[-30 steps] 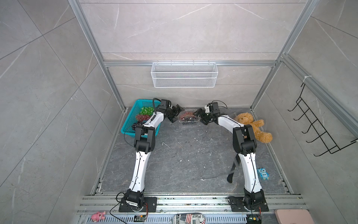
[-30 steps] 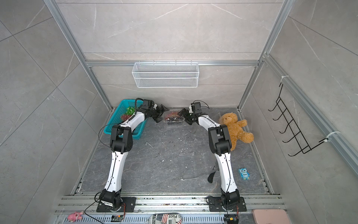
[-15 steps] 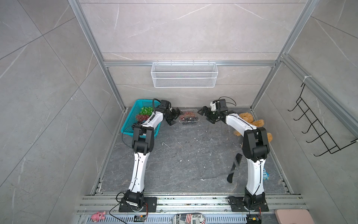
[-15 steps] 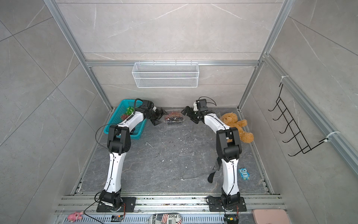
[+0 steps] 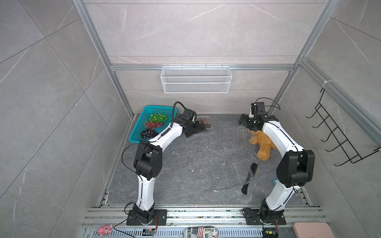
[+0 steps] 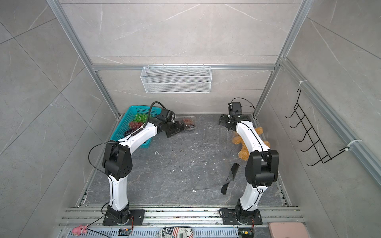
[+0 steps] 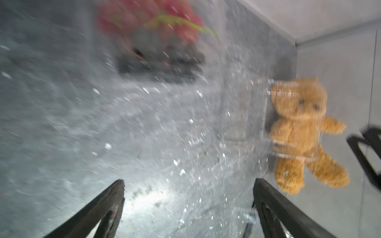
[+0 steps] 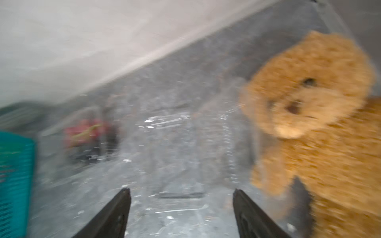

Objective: Pack grapes into containers
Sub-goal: Move the packing box to the center of the board.

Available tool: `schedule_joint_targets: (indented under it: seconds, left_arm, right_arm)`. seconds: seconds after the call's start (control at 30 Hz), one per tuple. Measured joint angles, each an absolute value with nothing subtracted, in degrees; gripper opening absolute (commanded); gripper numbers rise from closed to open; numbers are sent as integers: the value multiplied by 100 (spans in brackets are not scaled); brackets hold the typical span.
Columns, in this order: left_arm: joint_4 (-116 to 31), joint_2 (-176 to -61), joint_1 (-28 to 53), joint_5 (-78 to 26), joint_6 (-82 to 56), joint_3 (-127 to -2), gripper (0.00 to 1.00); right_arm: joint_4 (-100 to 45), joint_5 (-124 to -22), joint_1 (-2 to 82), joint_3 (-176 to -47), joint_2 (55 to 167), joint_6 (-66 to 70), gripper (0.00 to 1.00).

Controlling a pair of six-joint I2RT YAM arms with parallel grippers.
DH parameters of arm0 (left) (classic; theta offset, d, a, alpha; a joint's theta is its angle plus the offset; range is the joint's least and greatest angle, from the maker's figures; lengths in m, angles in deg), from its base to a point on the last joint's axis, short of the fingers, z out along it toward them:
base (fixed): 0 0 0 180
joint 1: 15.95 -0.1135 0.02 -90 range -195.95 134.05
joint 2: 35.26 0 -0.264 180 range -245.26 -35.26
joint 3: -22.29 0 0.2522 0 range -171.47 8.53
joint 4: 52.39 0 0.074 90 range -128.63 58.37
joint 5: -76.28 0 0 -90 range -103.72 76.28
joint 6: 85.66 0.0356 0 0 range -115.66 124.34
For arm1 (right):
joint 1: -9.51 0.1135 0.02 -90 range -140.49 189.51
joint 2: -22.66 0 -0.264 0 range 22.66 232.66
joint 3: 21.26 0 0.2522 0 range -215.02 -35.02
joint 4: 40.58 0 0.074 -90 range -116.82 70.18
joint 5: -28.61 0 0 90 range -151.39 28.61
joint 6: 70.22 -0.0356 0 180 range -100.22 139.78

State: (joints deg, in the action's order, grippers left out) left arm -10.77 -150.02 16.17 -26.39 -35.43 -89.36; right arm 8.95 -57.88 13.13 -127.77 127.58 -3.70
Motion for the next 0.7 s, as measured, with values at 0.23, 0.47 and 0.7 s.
schedule_joint_targets:
  seconds: [0.23,0.47,0.7]
  left_arm:
    - [-1820,-14825,2397,-2700,-3615,-8155,99]
    - [-2240,-14825,2343,-2884,-3783,-7771,100]
    - [-2423,-14836,2299,-3037,-3897,-7843,99]
  right_arm:
    - [1409,-4861,1162,-13136,13663,-40,51]
    - [1564,-4660,983,-13446,14021,36,27]
    - [1560,-4835,924,-13444,14021,-19,6]
